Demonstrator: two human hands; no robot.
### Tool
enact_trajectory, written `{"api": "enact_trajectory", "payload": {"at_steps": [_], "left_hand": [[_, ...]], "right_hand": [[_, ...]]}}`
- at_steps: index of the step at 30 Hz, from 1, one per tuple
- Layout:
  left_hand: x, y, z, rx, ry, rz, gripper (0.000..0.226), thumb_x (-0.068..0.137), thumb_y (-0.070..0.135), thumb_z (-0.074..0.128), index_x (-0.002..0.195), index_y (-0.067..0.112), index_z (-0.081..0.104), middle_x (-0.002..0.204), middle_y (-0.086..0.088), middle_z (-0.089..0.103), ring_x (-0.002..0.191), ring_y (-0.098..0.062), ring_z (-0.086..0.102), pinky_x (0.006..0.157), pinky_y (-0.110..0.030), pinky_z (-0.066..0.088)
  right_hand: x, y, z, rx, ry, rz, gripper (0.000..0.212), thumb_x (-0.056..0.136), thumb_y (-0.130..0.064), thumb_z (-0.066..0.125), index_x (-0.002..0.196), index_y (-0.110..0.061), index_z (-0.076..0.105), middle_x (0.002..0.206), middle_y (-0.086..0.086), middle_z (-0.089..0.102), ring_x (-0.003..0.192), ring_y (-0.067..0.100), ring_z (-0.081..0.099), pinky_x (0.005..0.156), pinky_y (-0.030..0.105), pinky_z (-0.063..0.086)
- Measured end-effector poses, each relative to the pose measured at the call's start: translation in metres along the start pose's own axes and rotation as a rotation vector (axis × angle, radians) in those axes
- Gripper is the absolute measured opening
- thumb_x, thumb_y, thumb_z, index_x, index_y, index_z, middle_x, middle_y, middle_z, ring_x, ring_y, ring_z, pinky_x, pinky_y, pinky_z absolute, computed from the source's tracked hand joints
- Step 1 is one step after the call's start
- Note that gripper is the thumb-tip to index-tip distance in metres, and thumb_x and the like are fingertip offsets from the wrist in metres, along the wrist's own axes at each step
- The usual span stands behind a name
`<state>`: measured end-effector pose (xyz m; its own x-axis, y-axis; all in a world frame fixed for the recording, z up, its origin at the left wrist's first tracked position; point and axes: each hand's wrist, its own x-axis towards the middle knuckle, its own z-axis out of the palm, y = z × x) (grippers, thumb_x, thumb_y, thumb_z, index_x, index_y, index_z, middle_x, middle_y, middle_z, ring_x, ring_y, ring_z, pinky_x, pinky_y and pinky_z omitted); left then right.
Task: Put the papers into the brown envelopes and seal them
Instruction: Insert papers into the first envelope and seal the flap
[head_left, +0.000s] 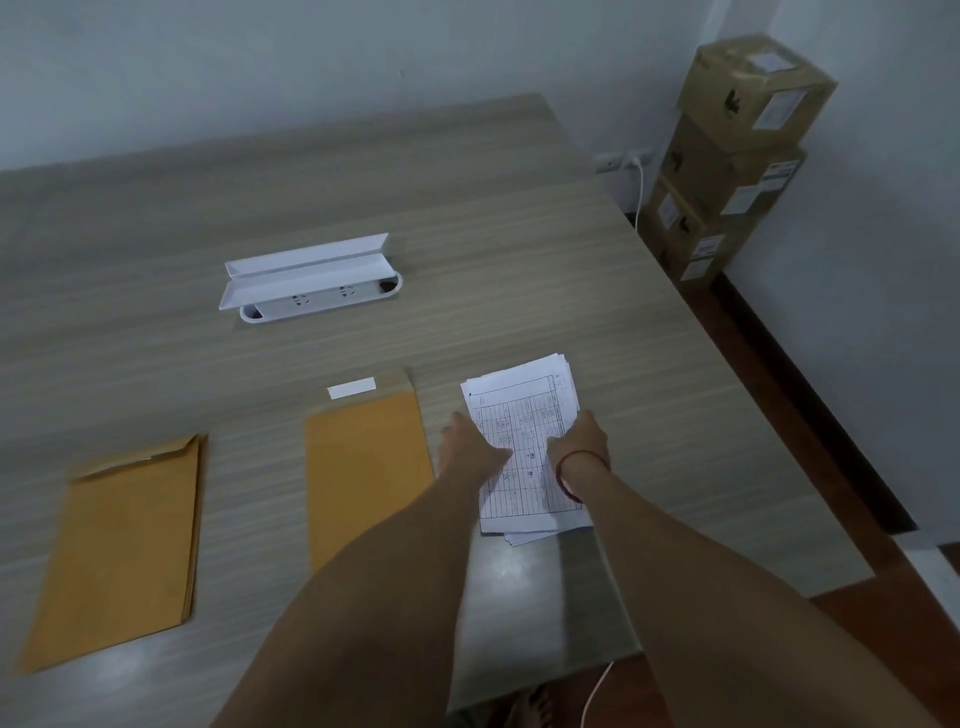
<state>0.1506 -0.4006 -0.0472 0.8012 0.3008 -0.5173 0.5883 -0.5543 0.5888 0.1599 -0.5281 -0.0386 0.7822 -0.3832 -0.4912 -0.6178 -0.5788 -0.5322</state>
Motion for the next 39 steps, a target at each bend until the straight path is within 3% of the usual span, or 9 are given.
{"api": "enact_trajectory", "payload": {"at_steps": [4,8,10,17,20,24,30,36,39], "left_hand": [[0.0,-0.002,-0.001,-0.05,0.006,-0.018,0.061,0.076,0.025,0.08,0.121,0.005,0.043,0.116,-0.007,0.055,0.1,-0.021,0.059,0.073,-0.027,0.048],[0.003,-0.003,0.001,-0.055,0.072,0.009,0.063,0.082,0.052,0.064,0.118,0.002,0.052,0.117,-0.013,0.06,0.107,-0.029,0.061,0.09,-0.041,0.053],[0.005,-0.005,0.003,-0.098,0.076,0.019,0.064,0.085,0.054,0.056,0.114,-0.003,0.057,0.113,-0.02,0.063,0.102,-0.034,0.064,0.086,-0.043,0.054],[0.006,-0.007,0.004,-0.158,-0.015,-0.016,0.043,0.091,0.036,0.058,0.116,0.002,0.064,0.114,-0.011,0.068,0.103,-0.028,0.066,0.084,-0.031,0.054],[0.001,-0.008,0.007,-0.194,0.005,-0.025,0.037,0.088,0.031,0.063,0.113,0.004,0.062,0.113,-0.009,0.068,0.1,-0.025,0.067,0.083,-0.033,0.055],[-0.007,-0.004,0.004,-0.28,0.056,-0.023,0.031,0.092,0.021,0.06,0.116,0.004,0.05,0.114,-0.01,0.06,0.1,-0.024,0.061,0.076,-0.03,0.047],[-0.005,0.001,0.005,-0.359,0.038,-0.036,0.04,0.093,0.021,0.058,0.129,0.009,0.044,0.122,-0.01,0.061,0.107,-0.027,0.062,0.09,-0.04,0.054],[-0.004,0.005,0.004,-0.47,0.019,-0.038,0.044,0.088,0.01,0.064,0.128,0.009,0.043,0.118,-0.009,0.062,0.102,-0.026,0.065,0.086,-0.039,0.057],[-0.003,0.007,-0.001,-0.504,-0.02,-0.033,0.033,0.081,-0.002,0.064,0.112,0.005,0.056,0.107,-0.008,0.069,0.087,-0.022,0.068,0.076,-0.035,0.059]], "right_hand": [[-0.002,0.002,-0.001,0.164,0.008,-0.052,0.032,0.095,0.001,0.043,0.127,-0.006,0.046,0.123,0.016,0.06,0.108,0.033,0.061,0.091,0.04,0.052],[-0.007,0.002,-0.009,0.299,-0.038,-0.065,0.038,0.098,-0.002,0.036,0.135,-0.009,0.04,0.128,0.014,0.056,0.108,0.029,0.058,0.082,0.031,0.047],[-0.007,0.001,-0.011,0.337,-0.071,-0.054,0.042,0.099,-0.003,0.036,0.14,-0.01,0.035,0.131,0.012,0.054,0.101,0.025,0.056,0.072,0.028,0.045],[-0.011,0.004,-0.014,0.383,0.03,-0.025,0.039,0.093,0.007,0.043,0.128,-0.007,0.049,0.122,0.013,0.06,0.107,0.028,0.061,0.082,0.027,0.048],[-0.012,0.006,-0.012,0.351,0.071,-0.014,0.035,0.093,0.002,0.047,0.126,-0.008,0.05,0.121,0.014,0.062,0.105,0.031,0.063,0.089,0.038,0.054],[-0.017,0.004,-0.008,0.276,0.109,-0.03,0.029,0.093,-0.001,0.05,0.122,-0.005,0.05,0.12,0.015,0.061,0.105,0.033,0.063,0.083,0.036,0.053],[-0.02,0.003,-0.005,0.165,0.128,-0.101,0.012,0.092,-0.003,0.052,0.102,-0.006,0.056,0.11,0.014,0.065,0.095,0.031,0.065,0.078,0.037,0.055],[-0.02,0.001,-0.012,0.247,0.095,-0.068,0.034,0.092,-0.002,0.052,0.125,-0.005,0.047,0.12,0.015,0.06,0.104,0.032,0.063,0.082,0.035,0.053],[-0.021,-0.001,-0.015,0.344,0.024,-0.032,0.042,0.091,0.005,0.049,0.131,-0.004,0.042,0.124,0.016,0.058,0.11,0.031,0.06,0.087,0.033,0.05]]}}
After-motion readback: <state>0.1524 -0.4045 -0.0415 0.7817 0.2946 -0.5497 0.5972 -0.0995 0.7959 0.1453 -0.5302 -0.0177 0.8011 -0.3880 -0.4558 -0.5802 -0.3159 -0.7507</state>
